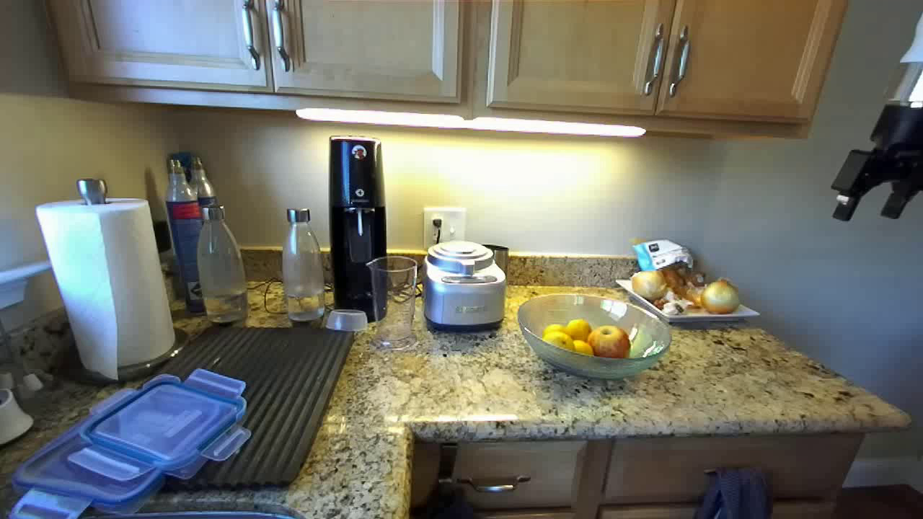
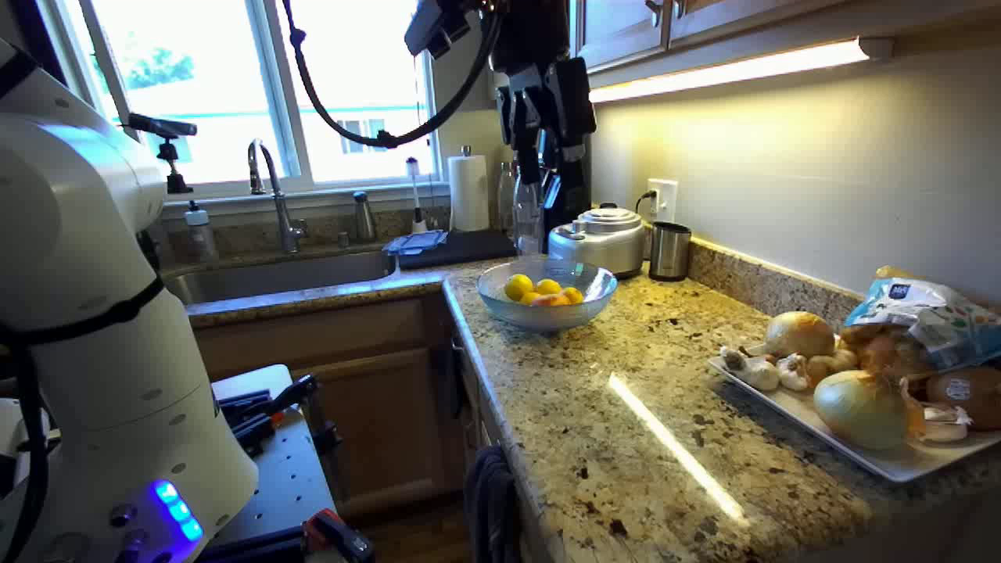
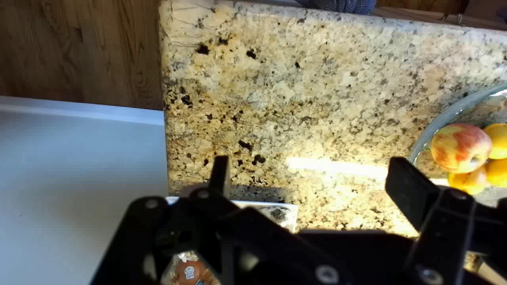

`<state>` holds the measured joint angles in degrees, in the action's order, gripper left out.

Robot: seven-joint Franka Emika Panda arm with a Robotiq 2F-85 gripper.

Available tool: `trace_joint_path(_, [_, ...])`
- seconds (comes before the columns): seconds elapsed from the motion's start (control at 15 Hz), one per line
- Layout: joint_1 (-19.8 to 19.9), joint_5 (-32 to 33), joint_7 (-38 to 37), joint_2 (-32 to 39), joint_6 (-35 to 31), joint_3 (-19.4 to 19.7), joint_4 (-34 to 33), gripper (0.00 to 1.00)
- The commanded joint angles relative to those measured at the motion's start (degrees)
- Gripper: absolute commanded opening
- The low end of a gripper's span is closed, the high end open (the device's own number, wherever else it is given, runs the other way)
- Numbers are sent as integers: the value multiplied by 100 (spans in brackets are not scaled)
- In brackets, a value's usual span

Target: Take one yellow object from the glass bowl and put it on the counter top

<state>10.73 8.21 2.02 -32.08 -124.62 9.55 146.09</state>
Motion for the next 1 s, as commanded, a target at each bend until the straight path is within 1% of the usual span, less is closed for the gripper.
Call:
trace_joint_path(0.0, [27, -19, 15, 3, 14, -25, -11, 100])
trace_joint_path(0.4, [27, -19, 15, 3, 14, -25, -11, 100])
trace_joint_path(0.53, [-37, -102, -80, 52, -86, -92, 25, 100])
trace_joint_path(0.67, [-133, -345, -350, 178, -168, -218, 17, 100])
trace_joint_path(0.93, [-294, -718, -1035, 615, -342, -696, 22, 100])
